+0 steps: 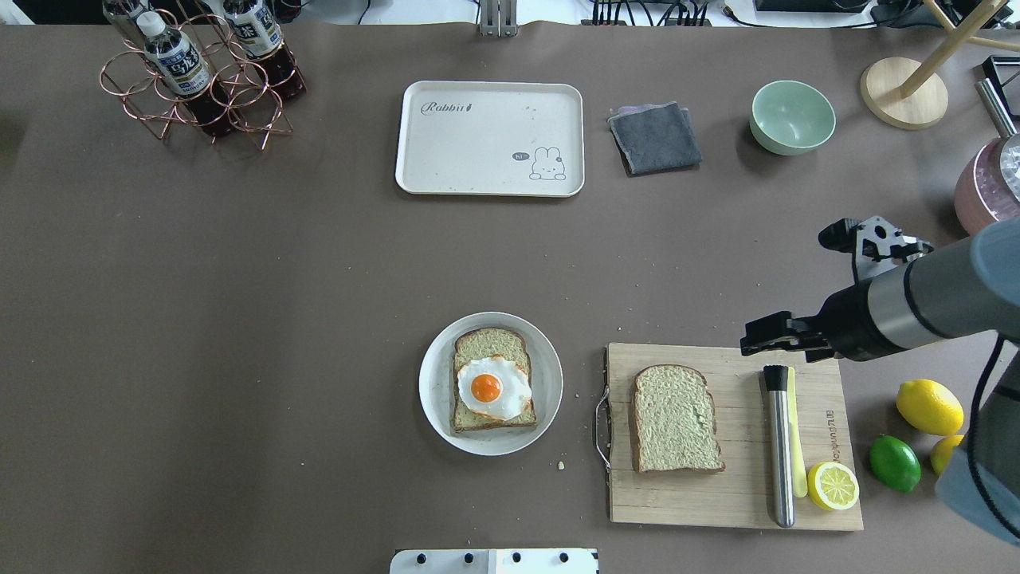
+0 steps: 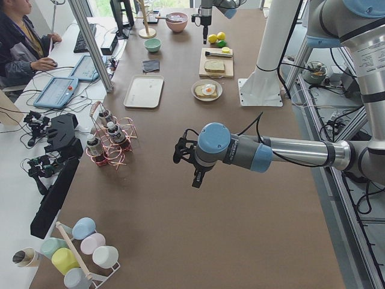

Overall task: Make sandwich and place on tray
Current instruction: 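Reach the right gripper to the bread slice on the cutting board and grasp it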

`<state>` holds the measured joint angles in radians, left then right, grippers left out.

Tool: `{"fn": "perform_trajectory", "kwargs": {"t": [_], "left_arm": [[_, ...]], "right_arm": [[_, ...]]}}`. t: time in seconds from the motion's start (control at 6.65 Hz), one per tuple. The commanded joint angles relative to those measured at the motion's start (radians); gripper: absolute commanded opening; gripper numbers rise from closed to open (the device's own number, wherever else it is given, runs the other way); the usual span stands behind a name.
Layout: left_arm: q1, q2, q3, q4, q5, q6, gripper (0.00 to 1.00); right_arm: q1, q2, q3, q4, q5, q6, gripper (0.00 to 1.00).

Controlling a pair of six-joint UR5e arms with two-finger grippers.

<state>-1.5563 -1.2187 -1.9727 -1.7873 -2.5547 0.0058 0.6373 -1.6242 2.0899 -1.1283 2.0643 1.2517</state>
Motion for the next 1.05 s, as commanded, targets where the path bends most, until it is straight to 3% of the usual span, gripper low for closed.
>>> {"fn": "perform_trajectory", "kwargs": {"t": [0.0, 0.3, 0.45, 0.9], "left_arm": [[-0.001, -0.024, 0.044, -0.001, -0.001, -0.041, 0.98], [0.001, -0.024, 0.043, -0.003, -0.002, -0.063, 0.98], [0.001, -0.024, 0.041, -0.001, -0.002, -0.064, 0.98], [-0.001, -0.024, 0.041, -0.001, -0.002, -0.064, 0.98]], "right_arm": [[-0.161, 0.035, -0.016, 0.008, -0.121, 0.103, 0.91], [-0.179, 0.073, -0.141, 0.147, -0.107, 0.176, 0.83], [-0.179, 0.075, -0.148, 0.165, -0.087, 0.179, 0.65], [-0.177, 0.06, -0.152, 0.16, -0.089, 0.178, 0.64]]}}
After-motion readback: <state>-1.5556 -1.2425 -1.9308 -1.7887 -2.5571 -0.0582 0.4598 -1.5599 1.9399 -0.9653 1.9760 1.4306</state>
